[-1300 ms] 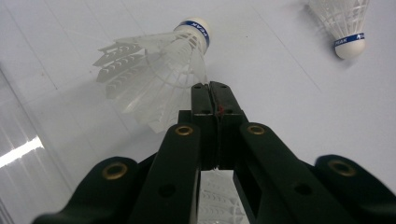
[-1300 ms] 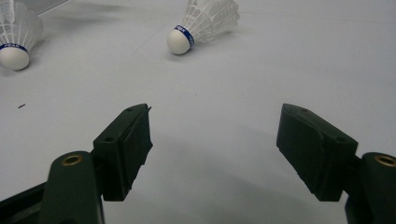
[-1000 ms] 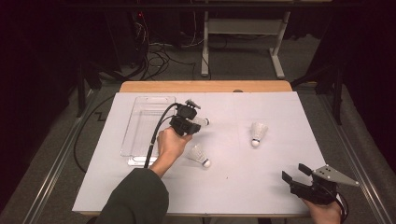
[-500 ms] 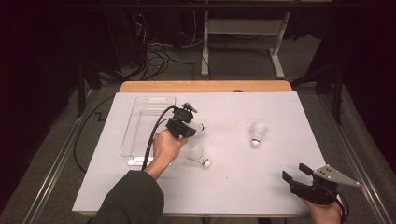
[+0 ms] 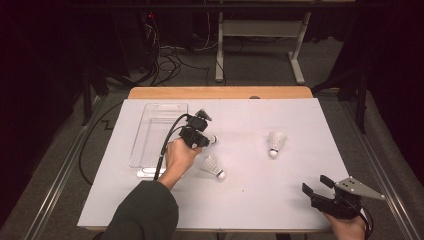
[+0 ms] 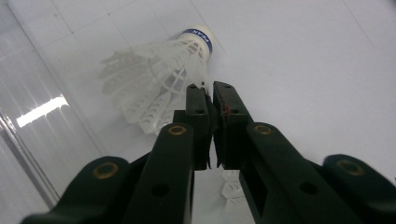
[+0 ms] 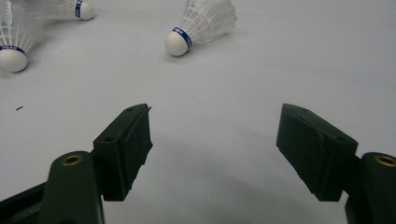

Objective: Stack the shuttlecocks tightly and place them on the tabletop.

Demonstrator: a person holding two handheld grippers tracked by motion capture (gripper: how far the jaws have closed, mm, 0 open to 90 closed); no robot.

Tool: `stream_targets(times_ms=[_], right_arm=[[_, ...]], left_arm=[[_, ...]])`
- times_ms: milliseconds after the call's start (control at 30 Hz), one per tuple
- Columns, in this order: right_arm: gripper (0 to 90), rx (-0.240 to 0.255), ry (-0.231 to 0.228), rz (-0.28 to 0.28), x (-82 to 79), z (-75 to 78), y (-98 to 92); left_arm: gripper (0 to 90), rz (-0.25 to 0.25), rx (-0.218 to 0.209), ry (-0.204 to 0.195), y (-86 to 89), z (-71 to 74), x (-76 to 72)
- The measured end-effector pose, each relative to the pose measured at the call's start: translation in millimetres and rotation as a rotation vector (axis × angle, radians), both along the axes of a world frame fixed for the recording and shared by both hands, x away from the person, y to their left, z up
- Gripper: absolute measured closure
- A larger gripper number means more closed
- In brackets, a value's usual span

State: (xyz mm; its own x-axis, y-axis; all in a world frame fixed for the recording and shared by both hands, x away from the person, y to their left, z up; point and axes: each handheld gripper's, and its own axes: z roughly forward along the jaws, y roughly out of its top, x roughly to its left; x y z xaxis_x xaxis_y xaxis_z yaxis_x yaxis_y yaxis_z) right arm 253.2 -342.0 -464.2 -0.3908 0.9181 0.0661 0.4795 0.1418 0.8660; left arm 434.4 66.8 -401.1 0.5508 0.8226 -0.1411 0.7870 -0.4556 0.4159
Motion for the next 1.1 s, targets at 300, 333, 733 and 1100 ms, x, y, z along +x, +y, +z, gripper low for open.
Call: stream_targets(times_ms=[300, 333, 733, 1100], right_arm=[[26.8, -0.001, 0.0, 0.001, 0.3, -0.2, 0.2], [26.8, -0.002, 0.0, 0.001, 0.3, -0.2, 0.1], [26.7, 0.002, 0.004, 0.004, 0.5, -0.4, 0.1], [26.8, 0.003, 0.004, 0.007, 0.4, -0.4, 0.1]], left_arm=[[81.6, 0.031, -0.028, -0.051, 0.9, 0.7, 2.9], [81.6, 0.035, -0.031, -0.056, 0.9, 0.5, 3.4], [80.6, 0.038, -0.06, -0.11, -3.9, -0.6, 10.4], [80.8, 0.026, -0.059, -0.123, -16.0, -3.5, 16.5]])
